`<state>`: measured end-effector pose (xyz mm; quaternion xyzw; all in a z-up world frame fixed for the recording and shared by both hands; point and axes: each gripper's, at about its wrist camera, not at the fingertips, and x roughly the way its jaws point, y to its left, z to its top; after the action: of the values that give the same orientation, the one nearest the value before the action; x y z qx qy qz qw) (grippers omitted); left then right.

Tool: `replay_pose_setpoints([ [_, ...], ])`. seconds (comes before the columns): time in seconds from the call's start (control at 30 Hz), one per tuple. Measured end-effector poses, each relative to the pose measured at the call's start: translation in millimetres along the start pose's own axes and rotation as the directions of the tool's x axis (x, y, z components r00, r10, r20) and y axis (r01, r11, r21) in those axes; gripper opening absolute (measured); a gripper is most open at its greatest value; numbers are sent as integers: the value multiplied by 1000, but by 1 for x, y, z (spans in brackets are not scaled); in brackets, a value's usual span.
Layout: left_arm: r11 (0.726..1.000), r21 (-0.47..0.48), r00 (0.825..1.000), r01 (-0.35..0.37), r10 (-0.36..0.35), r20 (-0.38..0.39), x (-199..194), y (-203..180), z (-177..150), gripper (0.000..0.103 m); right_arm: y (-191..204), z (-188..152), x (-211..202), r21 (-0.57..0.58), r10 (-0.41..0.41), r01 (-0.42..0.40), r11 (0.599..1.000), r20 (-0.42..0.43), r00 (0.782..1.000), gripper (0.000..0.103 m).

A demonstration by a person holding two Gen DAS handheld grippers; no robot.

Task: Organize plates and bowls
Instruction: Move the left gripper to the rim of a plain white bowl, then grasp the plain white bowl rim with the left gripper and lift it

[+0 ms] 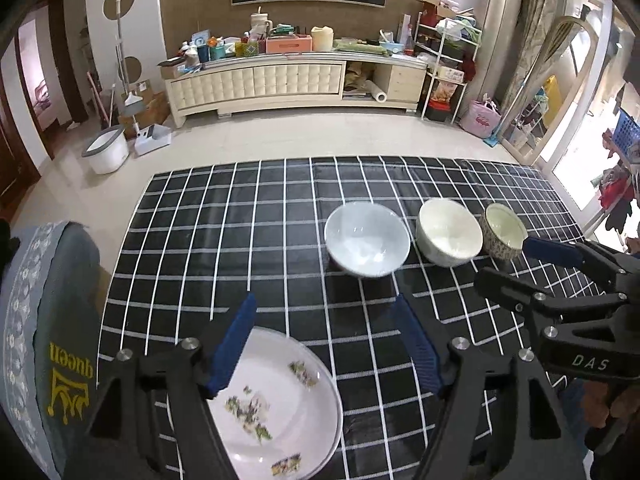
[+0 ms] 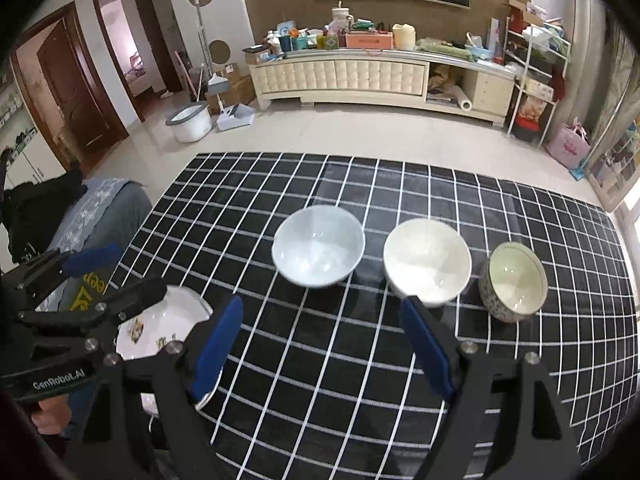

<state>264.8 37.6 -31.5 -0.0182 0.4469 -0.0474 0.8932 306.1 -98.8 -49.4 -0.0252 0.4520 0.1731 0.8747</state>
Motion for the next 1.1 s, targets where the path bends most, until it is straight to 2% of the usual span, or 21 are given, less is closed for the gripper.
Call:
replay_pose_setpoints([
  [0.33, 999, -31, 996, 35, -37, -85, 56, 12, 47, 74, -27, 33, 44, 79, 5, 0, 997, -52, 999, 84],
  [0.57, 1000, -11, 990, 15, -17, -139, 98, 18, 64, 74, -24, 45, 79, 1, -1, 1, 1000, -92, 996, 84],
  [0.63, 1000, -1, 990, 8, -8, -140, 108, 17, 68, 74, -23, 45, 87, -27, -13, 10, 1000, -102, 995, 70],
  [0.7, 1000, 3, 990, 8, -7, -140, 116, 18, 69, 74, -24, 46, 98, -39, 1, -6, 999, -119, 993, 61],
  [0.77, 1000, 12, 991, 26, -24, -134, 125, 18, 68, 72, -25, 45, 108, -53, 21, -28, 998, -132, 991, 58],
  [0.83, 999, 35, 990, 27, -22, -142, 132, 17, 66, 65, -26, 44, 115, -61, 23, -32, 998, -143, 989, 48],
  [1.0, 997, 71, 985, 33, -20, -172, 153, 13, 60, 55, -27, 39, 135, -68, 44, -57, 996, -174, 984, 42],
  [1.1, 996, 86, 982, 30, -13, -188, 166, 12, 58, 55, -27, 39, 144, -76, 39, -54, 996, -185, 982, 42],
])
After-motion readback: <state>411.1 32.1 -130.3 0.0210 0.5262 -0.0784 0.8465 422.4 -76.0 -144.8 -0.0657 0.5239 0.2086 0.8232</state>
